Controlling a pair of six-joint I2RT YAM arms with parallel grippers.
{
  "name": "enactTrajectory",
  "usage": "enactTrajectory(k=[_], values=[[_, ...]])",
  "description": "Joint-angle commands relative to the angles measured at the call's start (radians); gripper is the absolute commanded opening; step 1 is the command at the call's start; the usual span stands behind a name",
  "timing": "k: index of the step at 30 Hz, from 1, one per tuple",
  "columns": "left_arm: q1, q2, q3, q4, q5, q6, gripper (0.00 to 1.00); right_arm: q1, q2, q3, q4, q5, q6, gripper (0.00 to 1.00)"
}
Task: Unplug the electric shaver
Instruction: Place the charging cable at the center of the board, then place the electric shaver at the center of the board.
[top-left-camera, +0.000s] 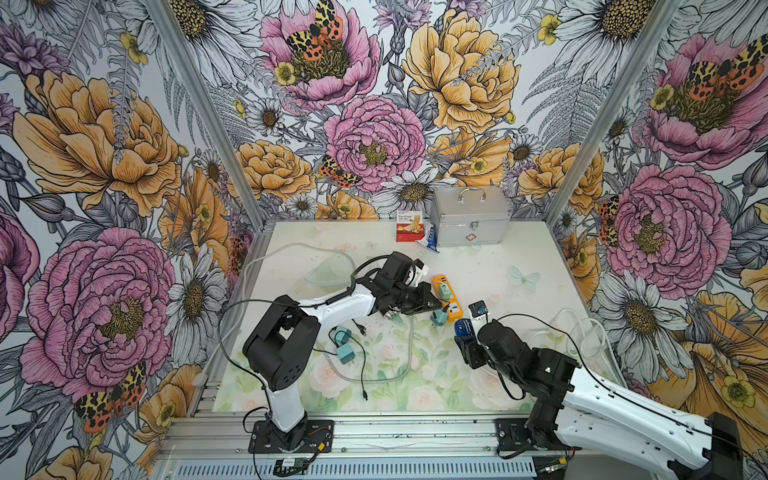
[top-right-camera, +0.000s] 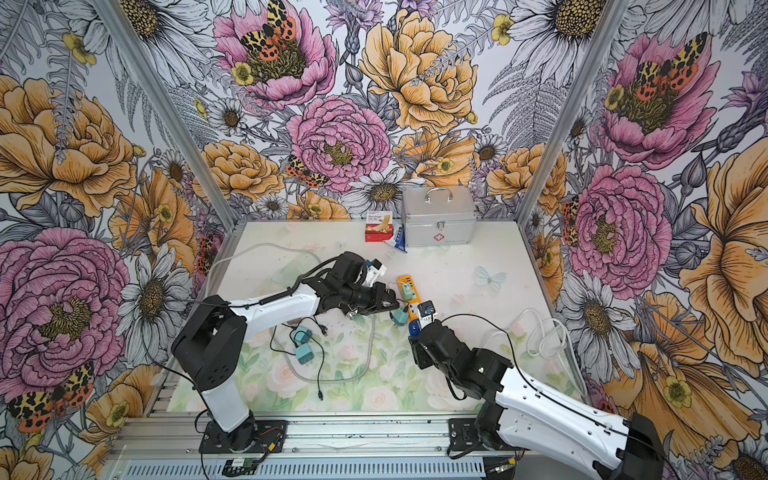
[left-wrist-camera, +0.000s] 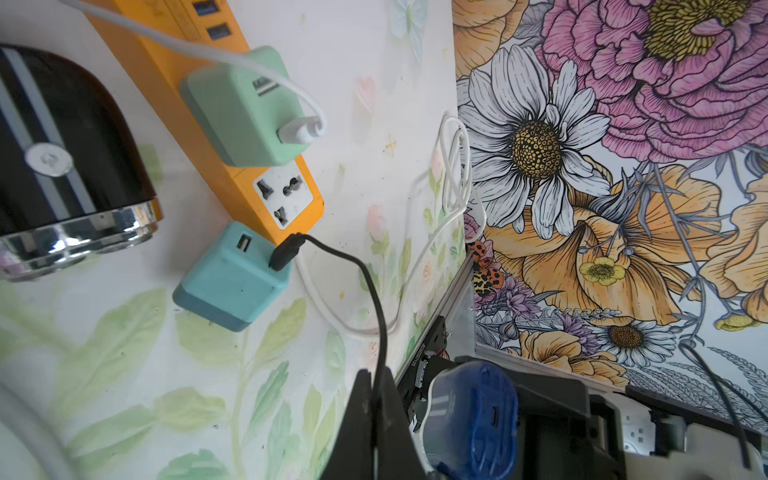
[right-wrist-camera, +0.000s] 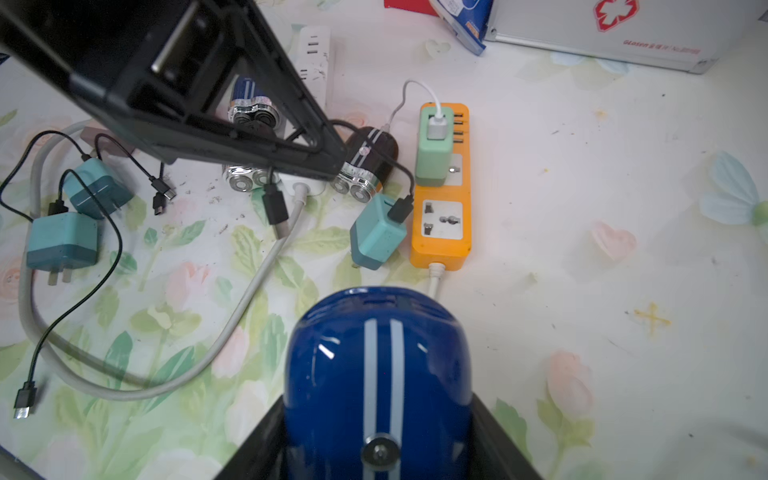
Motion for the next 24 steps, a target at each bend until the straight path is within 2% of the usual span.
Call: enactTrajectory(k=[1,6,8,10,13,18,24], values=[[-0.014,0.002,0.021,-0.041,0.029,0.055,0.06,-0.033,0.007,0.044,-0.013,-0.018,-0.006,0.03],[-0.020,-0.012,0.015,-0.080,0.009,0.077,0.35,-0.114,0.088,0.117,-0.014,-0.094,-0.054,0.03],[-0.020,-0.026,0.013,-0.090,-0.012,0.080,0.52,-0.147,0.138,0.154,-0.014,-0.143,-0.065,0.03],[-0.012,-0.046,0.014,-0.101,-0.036,0.080,0.61,-0.162,0.189,0.195,-0.014,-0.180,-0.076,0.03],[0.014,-0.085,0.014,-0.127,-0.074,0.081,0.67,-0.170,0.266,0.265,-0.015,-0.219,-0.098,0.03],[0.114,-0.194,-0.013,-0.183,-0.155,0.087,0.71,-0.170,0.411,0.383,-0.015,-0.305,-0.096,0.04],[0.340,-0.375,-0.133,-0.205,-0.249,0.042,0.74,-0.117,0.621,0.545,-0.042,-0.354,-0.092,0.04]])
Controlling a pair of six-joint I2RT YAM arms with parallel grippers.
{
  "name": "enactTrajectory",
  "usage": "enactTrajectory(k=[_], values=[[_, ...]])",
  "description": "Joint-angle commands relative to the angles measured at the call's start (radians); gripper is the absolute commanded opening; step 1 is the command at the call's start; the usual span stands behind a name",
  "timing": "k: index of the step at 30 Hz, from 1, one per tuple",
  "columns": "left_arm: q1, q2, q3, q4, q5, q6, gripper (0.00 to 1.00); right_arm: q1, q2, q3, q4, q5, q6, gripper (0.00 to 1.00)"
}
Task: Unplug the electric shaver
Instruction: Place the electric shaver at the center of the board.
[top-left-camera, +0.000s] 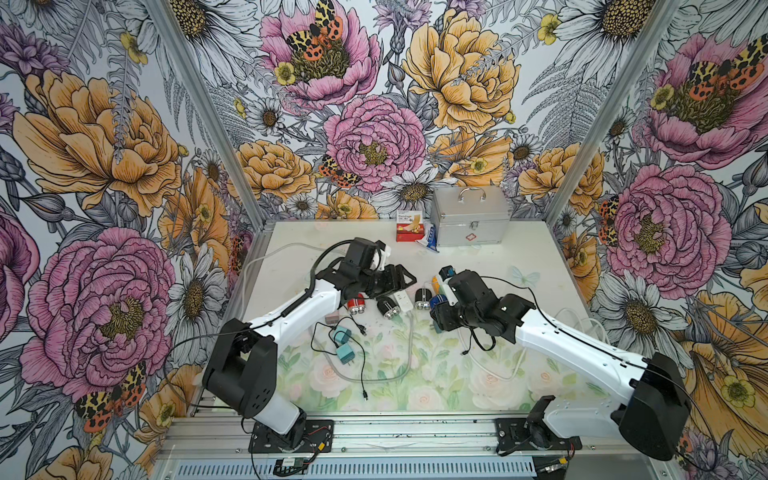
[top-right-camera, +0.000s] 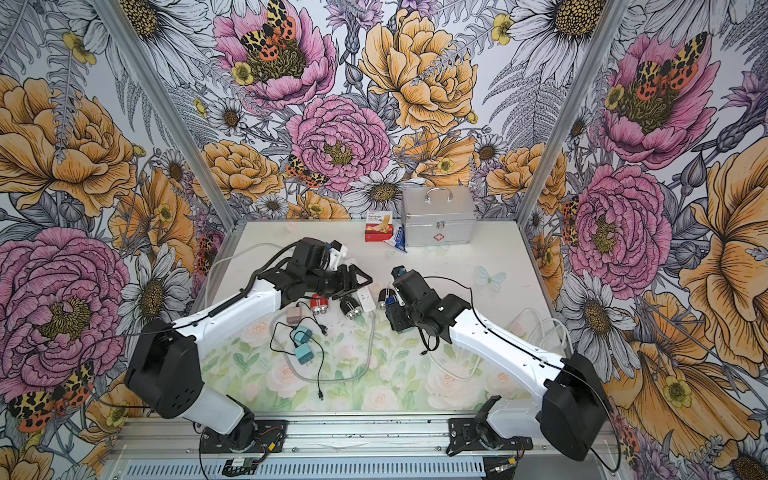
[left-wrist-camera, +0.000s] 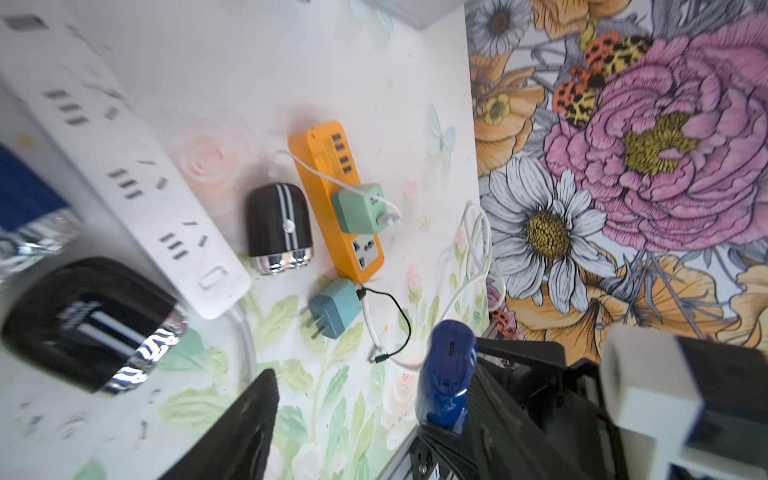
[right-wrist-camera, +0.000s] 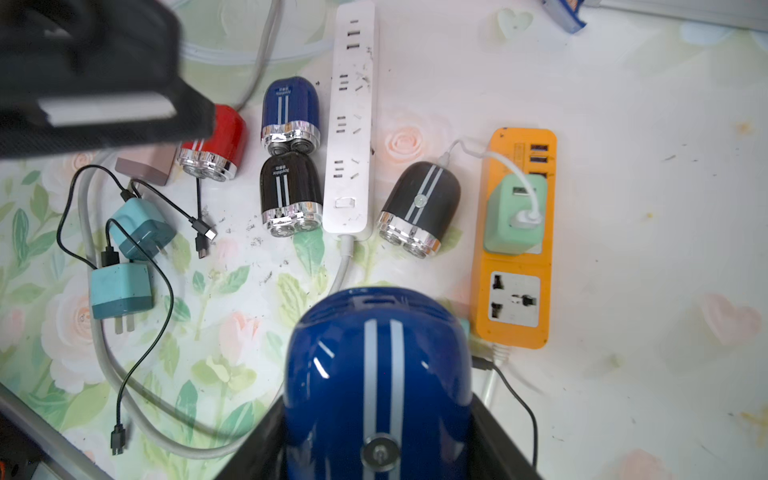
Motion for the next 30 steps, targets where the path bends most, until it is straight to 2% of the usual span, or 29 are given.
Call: enactTrajectory(k=[1,6,13,18,30], values=[[0.124,-0.103,-0.074,-0.039,-0.095,-0.023,0.75,0.049,0.109,0.125,-0.007,-0.050,-0.016,0.03],[0.293,-0.176,-0.105,-0.070,-0.082,-0.021,0.76,0.136,0.339,0.311,-0.054,-0.083,-0.060,0.03],[0.397,-0.223,-0.138,-0.111,-0.059,0.009,0.77,0.180,0.566,0.506,-0.089,-0.126,-0.062,0.03],[0.427,-0.237,-0.160,-0.114,-0.040,0.019,0.76,0.192,0.655,0.560,-0.112,-0.134,-0.051,0.04],[0.449,-0.219,-0.153,-0.120,-0.015,0.038,0.76,0.179,0.849,0.714,-0.176,-0.063,-0.056,0.05]])
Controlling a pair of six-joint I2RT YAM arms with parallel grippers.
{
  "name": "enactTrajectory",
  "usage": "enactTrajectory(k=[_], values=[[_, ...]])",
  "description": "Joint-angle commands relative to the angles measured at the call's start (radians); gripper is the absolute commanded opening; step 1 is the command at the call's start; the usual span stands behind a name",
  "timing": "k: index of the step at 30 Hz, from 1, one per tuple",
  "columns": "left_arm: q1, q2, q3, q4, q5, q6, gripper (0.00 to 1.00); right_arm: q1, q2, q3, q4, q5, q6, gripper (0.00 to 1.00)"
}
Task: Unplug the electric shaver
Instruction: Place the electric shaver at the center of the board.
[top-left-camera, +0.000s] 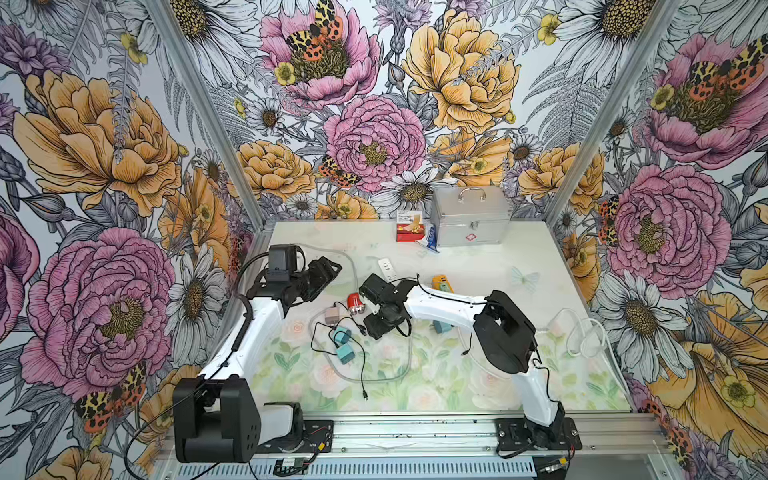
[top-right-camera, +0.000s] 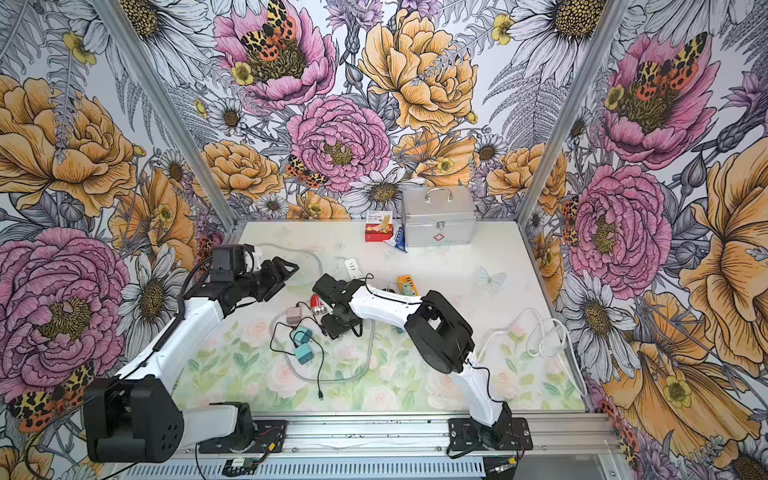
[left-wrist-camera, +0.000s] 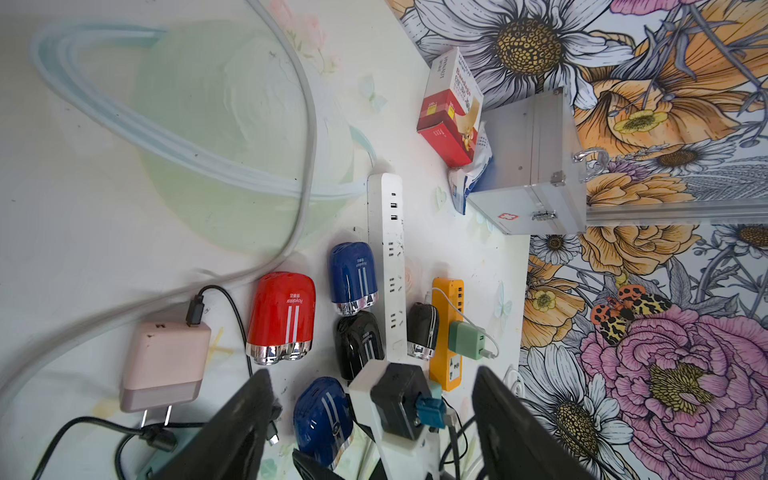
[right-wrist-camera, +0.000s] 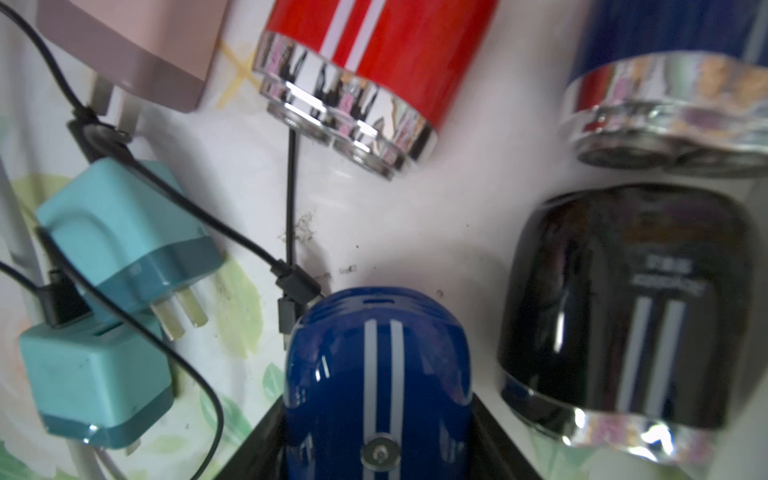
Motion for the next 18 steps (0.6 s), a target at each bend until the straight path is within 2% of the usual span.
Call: enactTrajectory(k=[1,3,5,7,10,18], values=[[0.018,-0.007,-0.001,-0.009,0.025,0.032,0.77,-0.013,0.028,0.051,-0.030,0.052,0.001,0.05],[0.021,-0.006,-0.001,-0.010,0.026,0.033,0.76,-0.027,0.038,0.053,-0.037,0.052,0.004,0.09],[0.021,-0.004,0.000,-0.010,0.028,0.033,0.76,-0.035,0.045,0.059,-0.042,0.049,0.002,0.17],[0.021,0.000,0.005,-0.010,0.035,0.033,0.77,-0.036,0.044,0.067,-0.044,0.053,-0.006,0.30],[0.019,0.002,0.013,-0.013,0.044,0.041,0.77,-0.035,0.035,0.082,-0.045,0.037,-0.015,0.43],[-0.029,-0.001,0.049,-0.067,0.031,0.123,0.77,-0.026,-0.035,0.095,-0.045,0.042,0.009,0.59]])
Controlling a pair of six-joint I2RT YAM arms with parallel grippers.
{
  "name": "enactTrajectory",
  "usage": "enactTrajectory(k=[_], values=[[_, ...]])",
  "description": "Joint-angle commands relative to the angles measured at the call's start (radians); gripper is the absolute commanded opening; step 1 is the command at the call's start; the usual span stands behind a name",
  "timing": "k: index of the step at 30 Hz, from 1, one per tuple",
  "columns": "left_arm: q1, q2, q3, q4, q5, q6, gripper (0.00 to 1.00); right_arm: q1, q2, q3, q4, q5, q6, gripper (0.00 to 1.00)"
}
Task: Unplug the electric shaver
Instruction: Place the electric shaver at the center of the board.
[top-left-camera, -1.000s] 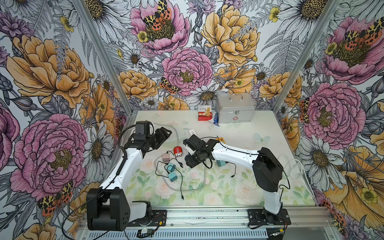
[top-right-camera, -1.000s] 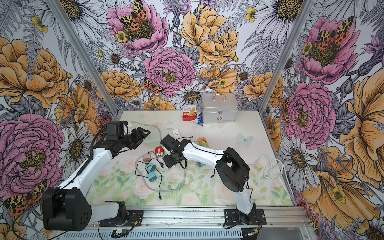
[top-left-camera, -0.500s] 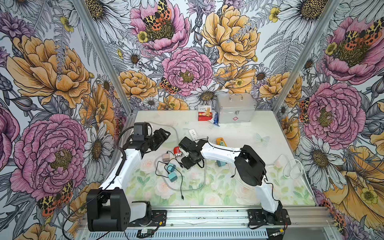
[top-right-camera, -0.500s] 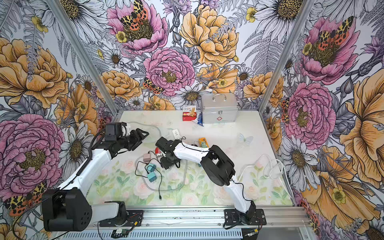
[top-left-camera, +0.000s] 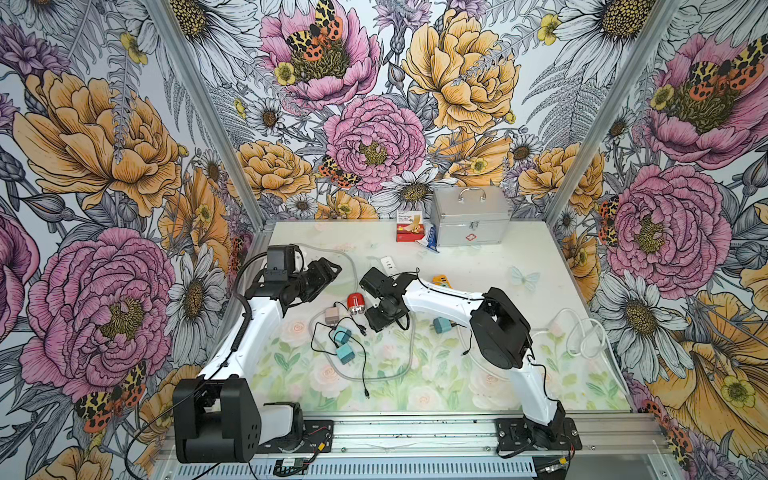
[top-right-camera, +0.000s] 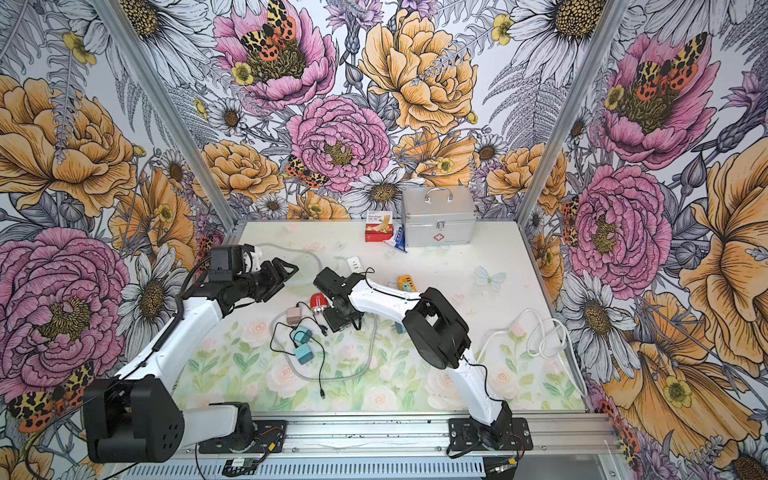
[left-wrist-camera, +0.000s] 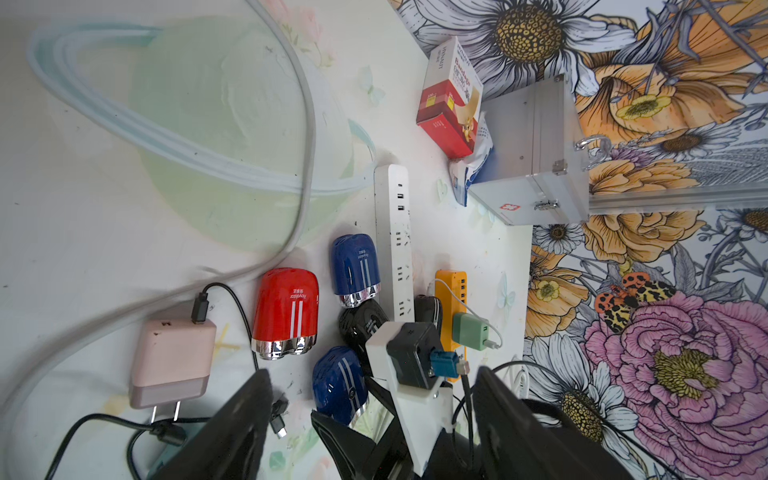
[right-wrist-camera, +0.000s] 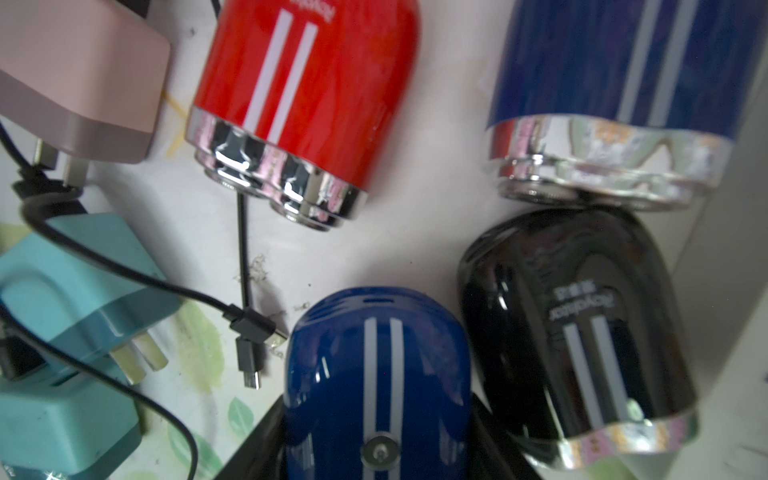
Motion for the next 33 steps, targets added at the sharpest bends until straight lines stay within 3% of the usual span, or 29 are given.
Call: enactTrajectory(k=[1,6,13,18,23,27,33], values=[[-0.031,-0.004,0.045,-0.042,0.005,0.080,0.77,0.002,-0.063,0.029,0.003,0.016,0.014,0.60],[-0.077,-0.015,0.070,-0.075,-0.022,0.128,0.78,0.003,-0.082,0.018,-0.001,0.011,0.021,0.67],[-0.126,-0.029,0.080,-0.082,-0.043,0.145,0.78,0.010,-0.088,-0.016,-0.005,0.035,0.027,0.68],[-0.181,-0.058,0.101,-0.082,-0.055,0.223,0.78,0.011,-0.213,-0.049,0.012,0.111,-0.001,0.67],[-0.243,-0.096,0.092,-0.081,-0.067,0.348,0.76,-0.043,-0.377,-0.183,0.012,0.101,0.015,0.67],[-0.396,-0.021,0.129,-0.079,-0.145,0.447,0.75,-0.112,-0.539,-0.356,0.012,0.122,0.054,0.67],[-0.647,0.281,0.285,-0.080,-0.254,0.576,0.83,-0.307,-0.815,-0.606,0.008,0.150,0.107,0.68]])
